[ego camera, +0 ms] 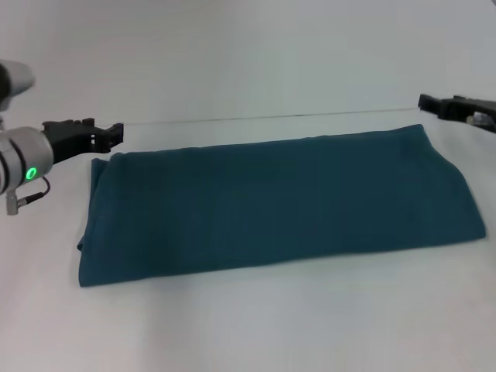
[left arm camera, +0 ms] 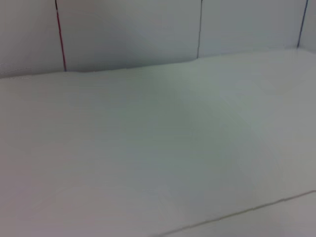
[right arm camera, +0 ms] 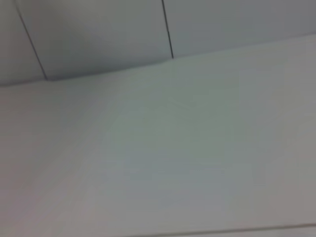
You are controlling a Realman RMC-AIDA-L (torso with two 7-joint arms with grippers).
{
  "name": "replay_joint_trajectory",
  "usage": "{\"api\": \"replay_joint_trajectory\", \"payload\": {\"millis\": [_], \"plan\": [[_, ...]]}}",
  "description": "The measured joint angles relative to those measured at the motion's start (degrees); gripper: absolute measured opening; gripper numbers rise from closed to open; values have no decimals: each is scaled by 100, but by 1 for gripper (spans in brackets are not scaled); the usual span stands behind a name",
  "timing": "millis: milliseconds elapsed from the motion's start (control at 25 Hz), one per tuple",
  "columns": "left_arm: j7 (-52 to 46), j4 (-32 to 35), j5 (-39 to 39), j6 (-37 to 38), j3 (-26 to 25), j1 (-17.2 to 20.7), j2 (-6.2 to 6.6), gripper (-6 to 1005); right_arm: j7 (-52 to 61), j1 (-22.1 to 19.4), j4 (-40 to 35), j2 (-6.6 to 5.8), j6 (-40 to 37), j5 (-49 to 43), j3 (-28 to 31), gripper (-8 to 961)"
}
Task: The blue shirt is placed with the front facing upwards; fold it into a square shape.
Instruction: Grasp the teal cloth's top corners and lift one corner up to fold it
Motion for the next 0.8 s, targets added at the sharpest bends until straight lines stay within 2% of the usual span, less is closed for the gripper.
{"api": "replay_joint_trajectory", "payload": {"millis": [80, 120, 280, 360, 480, 640, 800], "plan": [[-700, 287, 59, 488, 15, 191, 33, 342, -549, -263, -310, 156, -321, 645, -1, 621], [-1010, 439, 109, 701, 36, 293, 52, 376, -805, -383, -387, 206, -468, 926, -2, 636], [-2057, 1201, 439, 1382, 243, 798, 47, 511, -2075, -806, -103, 221, -1301, 2365, -7, 698], [-2635, 1505, 704, 1773, 350, 1004, 47, 607, -2506, -941, 71, 216, -1623, 2785, -7, 713], [-3282, 1551, 1022, 2321, 387, 1063, 148, 750, -3065, -1092, 245, 217, -1989, 3047, -8, 713], [-3806, 1527, 1346, 2758, 383, 1020, 259, 786, -3681, -1135, 546, 217, -2298, 3064, -2, 713], [-4091, 1551, 1742, 2990, 389, 935, 283, 794, -4076, -1107, 857, 222, -2340, 3070, 3, 713]]}}
